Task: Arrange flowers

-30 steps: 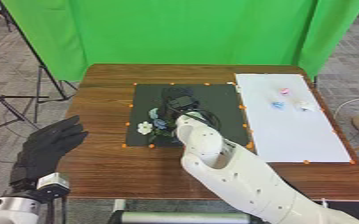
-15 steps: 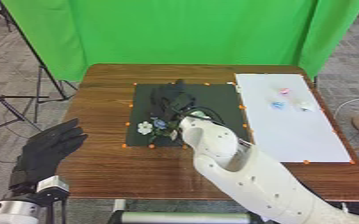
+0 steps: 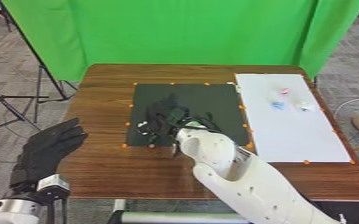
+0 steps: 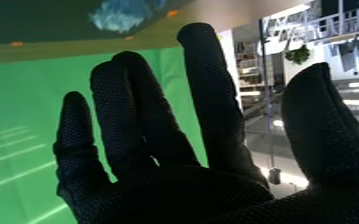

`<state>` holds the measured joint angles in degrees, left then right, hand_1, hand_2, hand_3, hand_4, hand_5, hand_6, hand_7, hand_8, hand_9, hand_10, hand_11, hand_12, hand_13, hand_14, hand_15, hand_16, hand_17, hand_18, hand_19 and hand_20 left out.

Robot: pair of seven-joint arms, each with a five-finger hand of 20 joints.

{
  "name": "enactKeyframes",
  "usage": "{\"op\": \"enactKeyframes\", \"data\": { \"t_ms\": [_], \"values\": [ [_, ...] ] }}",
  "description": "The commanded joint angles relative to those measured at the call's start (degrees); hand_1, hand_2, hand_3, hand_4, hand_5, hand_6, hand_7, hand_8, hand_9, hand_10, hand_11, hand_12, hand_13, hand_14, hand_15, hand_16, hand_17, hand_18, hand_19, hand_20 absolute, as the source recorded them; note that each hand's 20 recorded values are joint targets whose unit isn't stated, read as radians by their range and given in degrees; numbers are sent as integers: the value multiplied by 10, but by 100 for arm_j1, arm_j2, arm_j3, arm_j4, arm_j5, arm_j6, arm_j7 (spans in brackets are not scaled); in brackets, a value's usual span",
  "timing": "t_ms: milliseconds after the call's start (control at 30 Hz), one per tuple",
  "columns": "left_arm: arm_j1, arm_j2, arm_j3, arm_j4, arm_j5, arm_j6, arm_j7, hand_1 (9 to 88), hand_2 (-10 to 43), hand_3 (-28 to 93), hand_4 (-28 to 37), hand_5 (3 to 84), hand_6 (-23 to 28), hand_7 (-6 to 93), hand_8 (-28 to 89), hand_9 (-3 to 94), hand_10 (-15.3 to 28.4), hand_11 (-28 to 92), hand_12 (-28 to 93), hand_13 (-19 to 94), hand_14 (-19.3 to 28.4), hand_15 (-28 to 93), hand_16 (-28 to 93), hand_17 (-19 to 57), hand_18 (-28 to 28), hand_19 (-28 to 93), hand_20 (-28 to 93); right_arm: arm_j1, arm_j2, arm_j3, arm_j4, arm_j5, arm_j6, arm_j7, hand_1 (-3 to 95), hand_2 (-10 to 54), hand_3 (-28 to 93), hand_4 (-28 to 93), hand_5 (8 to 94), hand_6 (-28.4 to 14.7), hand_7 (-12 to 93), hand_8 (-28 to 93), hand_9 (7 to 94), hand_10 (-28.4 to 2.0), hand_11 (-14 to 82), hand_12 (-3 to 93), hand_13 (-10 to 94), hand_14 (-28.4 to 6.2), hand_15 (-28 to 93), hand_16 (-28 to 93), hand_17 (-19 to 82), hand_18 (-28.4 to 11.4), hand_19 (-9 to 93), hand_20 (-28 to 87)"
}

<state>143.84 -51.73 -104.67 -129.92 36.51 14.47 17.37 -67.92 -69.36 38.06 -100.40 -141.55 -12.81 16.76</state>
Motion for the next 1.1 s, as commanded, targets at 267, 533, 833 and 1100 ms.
{"op": "enactKeyframes", "data": {
  "t_ms": [267,533,833,1100],
  "values": [
    [-71,-18,3,21,45,-98,-124,274,52,829,-123,457,138,125,-82,381,224,350,86,276,284,573,-123,-96,214,576,116,6,-102,-110,219,-564,-301,217,103,114,820,-258,621,1,185,-148,431,-250,266,189,235,-266,777,140,-35,-284,613,380],
    [-66,-26,3,25,42,-118,-112,274,52,829,-122,457,138,124,-81,381,225,349,86,275,284,573,-123,-95,213,575,115,98,-50,-149,332,-669,-200,391,101,117,817,-257,629,-2,180,-148,428,-254,270,189,232,-274,782,137,-39,-284,616,387],
    [-48,-10,31,25,27,-91,-50,274,52,829,-121,457,138,124,-81,381,224,350,86,276,284,573,-123,-95,213,575,115,178,3,-213,369,-611,-27,465,99,118,816,-255,639,-1,181,-148,438,-254,282,189,237,-276,788,134,-39,-284,615,395],
    [34,-57,2,-3,32,-71,-63,274,52,829,-121,458,138,124,-81,382,225,348,86,276,284,573,-123,-95,213,575,115,344,207,-425,289,-377,704,719,102,111,819,-251,656,4,192,-153,459,-254,287,185,253,-281,788,133,-33,-284,615,403]
  ]
}}
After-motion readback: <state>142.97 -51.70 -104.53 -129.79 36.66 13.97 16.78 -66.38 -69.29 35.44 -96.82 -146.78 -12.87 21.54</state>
